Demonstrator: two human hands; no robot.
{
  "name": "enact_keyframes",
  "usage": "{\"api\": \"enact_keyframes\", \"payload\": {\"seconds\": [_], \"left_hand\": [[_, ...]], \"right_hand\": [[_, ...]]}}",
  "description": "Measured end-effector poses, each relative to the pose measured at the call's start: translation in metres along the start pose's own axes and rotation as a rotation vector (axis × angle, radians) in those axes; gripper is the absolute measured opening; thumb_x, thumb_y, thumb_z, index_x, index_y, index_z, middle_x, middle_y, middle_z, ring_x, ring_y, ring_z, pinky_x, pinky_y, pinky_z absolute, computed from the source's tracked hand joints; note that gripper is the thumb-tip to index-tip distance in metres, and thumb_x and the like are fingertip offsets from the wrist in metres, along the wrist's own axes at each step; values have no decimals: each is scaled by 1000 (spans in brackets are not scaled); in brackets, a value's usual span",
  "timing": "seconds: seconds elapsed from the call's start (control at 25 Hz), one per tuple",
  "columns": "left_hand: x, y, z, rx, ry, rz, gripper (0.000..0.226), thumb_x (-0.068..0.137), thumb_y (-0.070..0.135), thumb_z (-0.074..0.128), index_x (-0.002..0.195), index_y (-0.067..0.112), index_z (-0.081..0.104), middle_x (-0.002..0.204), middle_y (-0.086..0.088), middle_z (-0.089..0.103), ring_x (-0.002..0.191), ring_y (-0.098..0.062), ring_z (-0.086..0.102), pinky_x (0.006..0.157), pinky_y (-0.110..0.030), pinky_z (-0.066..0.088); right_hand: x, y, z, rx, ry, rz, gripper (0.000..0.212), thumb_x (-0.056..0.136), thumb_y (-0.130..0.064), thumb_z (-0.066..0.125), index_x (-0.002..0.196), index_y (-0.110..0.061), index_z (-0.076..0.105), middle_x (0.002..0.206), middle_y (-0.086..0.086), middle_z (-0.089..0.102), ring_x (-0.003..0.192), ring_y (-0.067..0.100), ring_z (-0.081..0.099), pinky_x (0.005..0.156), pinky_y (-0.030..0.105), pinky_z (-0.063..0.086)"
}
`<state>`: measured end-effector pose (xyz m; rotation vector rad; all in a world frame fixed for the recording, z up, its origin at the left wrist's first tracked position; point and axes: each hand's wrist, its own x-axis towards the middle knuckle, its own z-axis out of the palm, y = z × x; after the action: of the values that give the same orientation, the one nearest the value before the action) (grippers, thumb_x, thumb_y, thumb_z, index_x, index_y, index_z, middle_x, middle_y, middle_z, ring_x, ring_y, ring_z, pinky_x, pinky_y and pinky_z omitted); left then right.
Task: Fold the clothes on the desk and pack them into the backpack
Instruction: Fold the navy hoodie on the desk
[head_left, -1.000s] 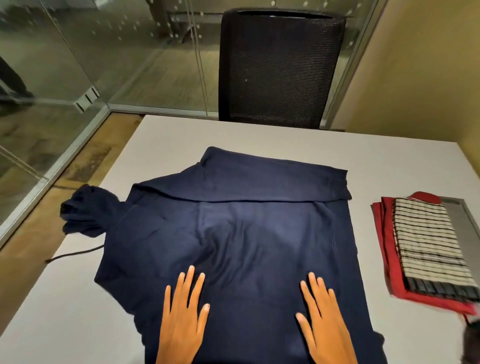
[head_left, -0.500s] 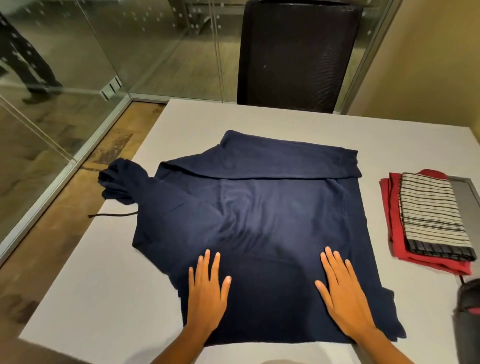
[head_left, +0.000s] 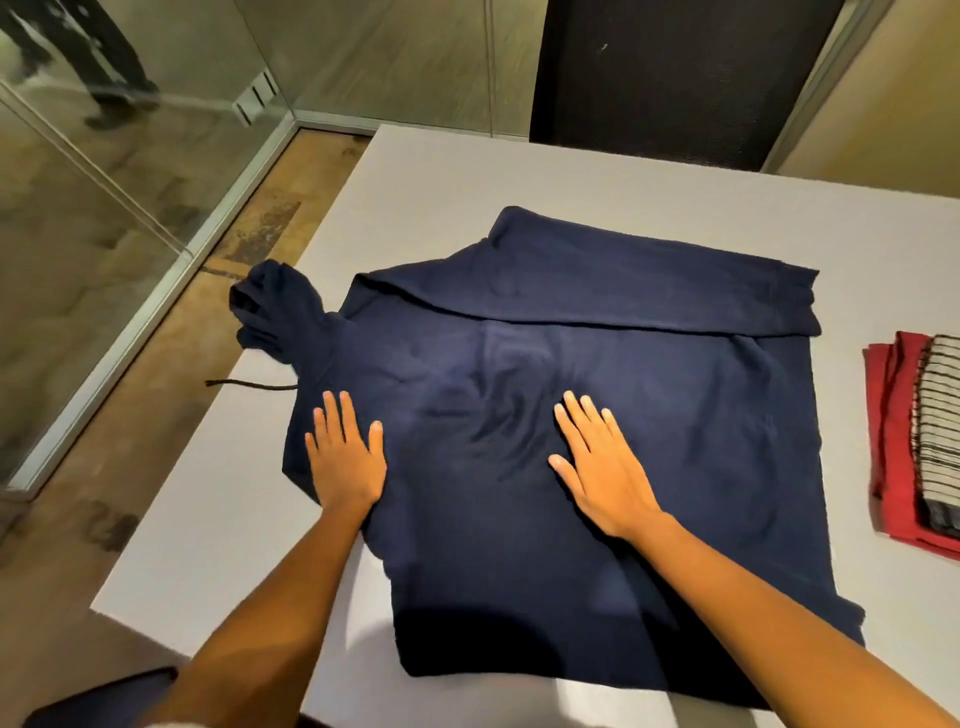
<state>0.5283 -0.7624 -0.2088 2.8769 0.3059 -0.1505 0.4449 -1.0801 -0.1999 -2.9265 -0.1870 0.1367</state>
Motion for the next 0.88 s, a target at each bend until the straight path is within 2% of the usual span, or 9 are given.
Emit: {"api": "enact_keyframes", "payload": {"seconds": [0.16,0.28,0.36,0.44,0.52,0.64,0.76,0.88], "left_hand": [[-32,-26,4,-16,63,-114,65,100,41,35,153,9,14,160,-12,12,147,-34,13,118,-48,13],[-48,-24,1,-48,46,-211,67,100,42,34,153,8,11,160,-11,10,147,-33,11,118,-45,11],[-50,-13,-6,-122,83,-257,67,100,39,38,153,6,14,159,-15,17,145,-36,18,118,-47,15],[-27,-3,-23,-172,180,-187,63,99,33,43,151,7,20,156,-18,24,142,-37,24,117,-47,20],[15,0,-40,-72,248,22,57,99,27,42,151,8,24,156,-16,23,144,-35,21,117,-46,18],[80,-10,-51,99,178,195,52,102,33,33,149,12,30,157,-13,24,147,-31,14,119,-49,10],[109,-29,-47,200,102,125,54,102,44,28,146,14,37,152,-13,34,145,-32,17,118,-50,9],[95,-37,-43,134,198,-77,54,102,45,30,138,9,46,146,-18,41,139,-40,26,114,-51,18]], "right_hand": [[13,6,4,-99,-28,4,66,101,-51,18,154,-11,17,162,5,13,150,25,10,120,47,15],[15,5,7,-113,-4,10,66,101,-51,19,154,-11,18,162,4,13,150,26,11,119,49,17],[13,5,7,-112,0,10,67,100,-51,19,154,-11,19,162,4,14,149,26,12,119,49,16],[13,7,9,-113,12,3,67,100,-51,18,154,-11,19,162,4,12,150,25,10,119,49,16],[14,7,9,-109,14,0,67,100,-50,19,154,-11,19,163,3,12,150,25,9,119,49,17],[15,6,8,-90,15,-12,67,100,-50,21,154,-11,19,162,4,12,150,25,9,119,50,16],[14,6,7,-80,36,-12,66,100,-50,22,154,-11,20,162,4,14,150,25,10,119,51,17],[15,5,7,-71,52,-14,66,99,-49,23,154,-11,21,162,3,16,150,25,12,119,51,18]]}}
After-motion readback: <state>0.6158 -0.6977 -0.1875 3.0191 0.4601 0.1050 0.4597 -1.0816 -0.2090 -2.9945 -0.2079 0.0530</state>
